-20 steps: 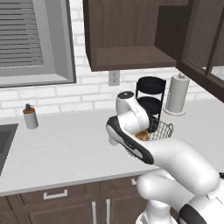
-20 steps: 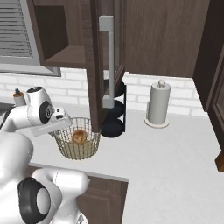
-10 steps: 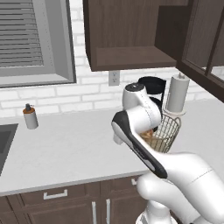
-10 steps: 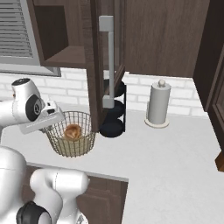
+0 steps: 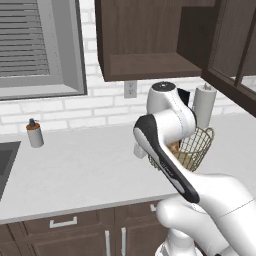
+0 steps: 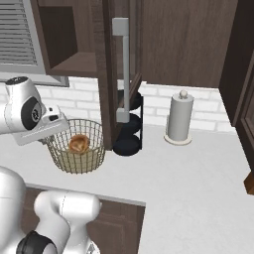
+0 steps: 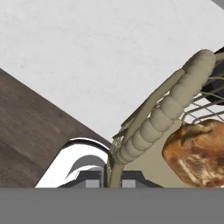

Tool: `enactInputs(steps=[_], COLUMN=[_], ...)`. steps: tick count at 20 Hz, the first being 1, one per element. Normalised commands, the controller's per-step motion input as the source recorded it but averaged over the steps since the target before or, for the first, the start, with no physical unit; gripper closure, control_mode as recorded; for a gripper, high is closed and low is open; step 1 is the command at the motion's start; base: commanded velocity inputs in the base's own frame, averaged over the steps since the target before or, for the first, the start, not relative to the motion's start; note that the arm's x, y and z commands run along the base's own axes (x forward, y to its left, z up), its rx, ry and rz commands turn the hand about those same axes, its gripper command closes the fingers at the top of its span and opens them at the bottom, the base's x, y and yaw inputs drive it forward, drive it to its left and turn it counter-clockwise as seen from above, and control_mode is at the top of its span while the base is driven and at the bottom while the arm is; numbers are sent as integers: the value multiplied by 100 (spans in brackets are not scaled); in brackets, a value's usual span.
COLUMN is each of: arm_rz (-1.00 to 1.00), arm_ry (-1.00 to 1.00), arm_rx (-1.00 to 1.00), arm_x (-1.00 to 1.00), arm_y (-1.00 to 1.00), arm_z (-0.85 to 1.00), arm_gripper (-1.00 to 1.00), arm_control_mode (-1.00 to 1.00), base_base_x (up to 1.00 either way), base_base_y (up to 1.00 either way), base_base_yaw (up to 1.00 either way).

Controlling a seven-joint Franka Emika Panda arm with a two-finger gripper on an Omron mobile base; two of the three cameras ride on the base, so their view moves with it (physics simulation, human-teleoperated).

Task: Open the cabinet, pick up the bread from the cabinet and place it in the basket. Then move the basket to the dining counter.

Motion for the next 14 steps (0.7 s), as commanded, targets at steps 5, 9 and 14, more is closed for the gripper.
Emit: enactInputs(steps=[5, 9, 14], arm_rz=[0, 0, 0], arm_ry=[0, 0, 0], arm_rx=[0, 0, 0], arm_x=[0, 0, 0], arm_y=[0, 1, 0], arm_z=[0, 0, 0], arm_gripper=[100, 100, 100], arm_control_mode=[-100, 100, 100], base_base_x=[0, -3, -32], base_base_y=[0, 3, 58], base_base_yaw=[0, 0, 0])
